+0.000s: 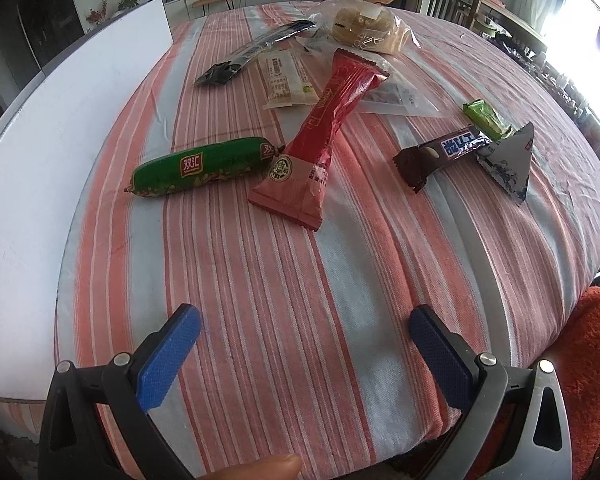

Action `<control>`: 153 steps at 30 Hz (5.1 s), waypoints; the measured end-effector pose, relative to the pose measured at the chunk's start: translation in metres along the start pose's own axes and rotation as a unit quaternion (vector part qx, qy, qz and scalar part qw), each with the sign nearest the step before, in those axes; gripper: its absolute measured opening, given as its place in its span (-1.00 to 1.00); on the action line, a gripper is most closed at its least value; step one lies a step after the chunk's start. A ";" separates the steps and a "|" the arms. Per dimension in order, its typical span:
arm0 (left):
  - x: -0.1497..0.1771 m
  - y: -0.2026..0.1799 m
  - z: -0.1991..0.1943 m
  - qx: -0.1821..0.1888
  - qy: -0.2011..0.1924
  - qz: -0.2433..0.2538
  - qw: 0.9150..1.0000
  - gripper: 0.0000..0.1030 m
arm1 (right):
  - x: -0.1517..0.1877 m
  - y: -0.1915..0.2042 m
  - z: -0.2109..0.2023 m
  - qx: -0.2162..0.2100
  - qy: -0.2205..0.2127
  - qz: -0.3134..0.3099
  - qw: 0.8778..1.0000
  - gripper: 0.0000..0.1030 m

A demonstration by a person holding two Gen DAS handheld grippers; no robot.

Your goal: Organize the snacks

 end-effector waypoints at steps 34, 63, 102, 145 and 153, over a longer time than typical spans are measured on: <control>-0.088 0.015 -0.035 0.085 -0.086 0.093 0.988 0.97 | 0.007 -0.020 0.120 -0.037 0.176 0.061 0.982 0.83; -0.097 0.010 -0.069 0.181 -0.092 0.010 0.979 -0.78 | -0.043 0.012 0.153 -0.143 0.180 0.008 0.973 0.76; -0.059 0.330 -0.154 -0.156 -0.162 -0.168 0.960 0.63 | -0.177 0.290 0.068 -0.447 0.146 0.128 0.873 0.22; -0.090 0.023 -0.074 0.070 -0.183 -0.014 0.981 0.99 | -0.011 0.000 0.090 0.014 0.086 -0.006 0.996 0.51; -0.044 -0.035 -0.002 0.101 -0.092 0.032 0.990 0.99 | 0.003 -0.024 0.105 -0.008 0.135 0.099 0.986 0.51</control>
Point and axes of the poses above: each gripper's, at about its wrist camera, not at the fingertips, and z roughly the way its jaws point, y to its left, x to its underside, the point moved 8 cm from there along z, roughly the way its jaws point, and after that the axes turned 10 degrees about -y, right-handed, at the moved point
